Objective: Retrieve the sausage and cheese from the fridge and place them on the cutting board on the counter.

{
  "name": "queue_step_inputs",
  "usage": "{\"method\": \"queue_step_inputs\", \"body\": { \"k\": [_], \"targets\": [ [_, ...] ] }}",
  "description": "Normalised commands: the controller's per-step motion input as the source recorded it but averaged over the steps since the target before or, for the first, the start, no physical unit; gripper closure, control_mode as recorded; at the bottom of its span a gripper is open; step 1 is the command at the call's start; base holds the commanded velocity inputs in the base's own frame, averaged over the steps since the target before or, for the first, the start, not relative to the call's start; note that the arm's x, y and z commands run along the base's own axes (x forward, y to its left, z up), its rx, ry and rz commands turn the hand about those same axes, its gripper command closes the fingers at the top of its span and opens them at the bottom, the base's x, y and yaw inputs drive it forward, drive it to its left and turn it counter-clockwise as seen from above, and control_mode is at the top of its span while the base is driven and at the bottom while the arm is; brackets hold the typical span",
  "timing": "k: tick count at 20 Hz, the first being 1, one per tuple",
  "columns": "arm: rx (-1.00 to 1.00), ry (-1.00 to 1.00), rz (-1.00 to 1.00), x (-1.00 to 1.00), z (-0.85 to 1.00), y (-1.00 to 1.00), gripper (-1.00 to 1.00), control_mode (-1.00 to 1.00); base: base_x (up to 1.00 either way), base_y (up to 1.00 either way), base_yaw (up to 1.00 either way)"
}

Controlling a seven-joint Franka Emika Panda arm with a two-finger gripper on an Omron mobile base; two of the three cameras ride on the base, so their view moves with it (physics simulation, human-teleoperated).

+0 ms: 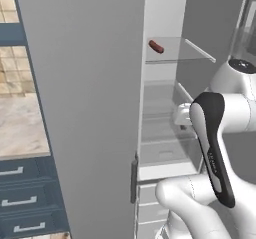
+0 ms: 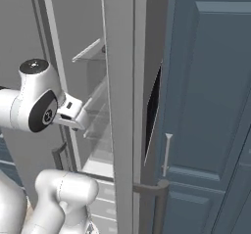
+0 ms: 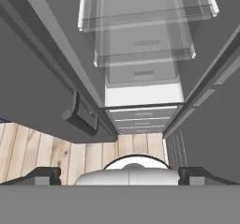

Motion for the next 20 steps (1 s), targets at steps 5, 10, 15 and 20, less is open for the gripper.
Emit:
{"method": "queue_step_inputs", "body": {
  "k": [5, 10, 15, 20],
  "targets": [
    [0.0, 0.0, 0.0, 0.0, 0.0, 0.0, -1.0, 1.0, 0.85, -0.01, -0.01],
    [0.0, 0.0, 0.0, 0.0, 0.0, 0.0, -1.0, 1.0, 0.26, -0.06, 0.0],
    [0.0, 0.0, 0.0, 0.0, 0.0, 0.0, -1.0, 1.0, 0.0, 0.0, 0.0],
    [0.03, -0.07, 0.0, -0.01, 0.39, -0.08, -1.0, -1.0, 0.0, 0.0, 0.0]
  ]
}}
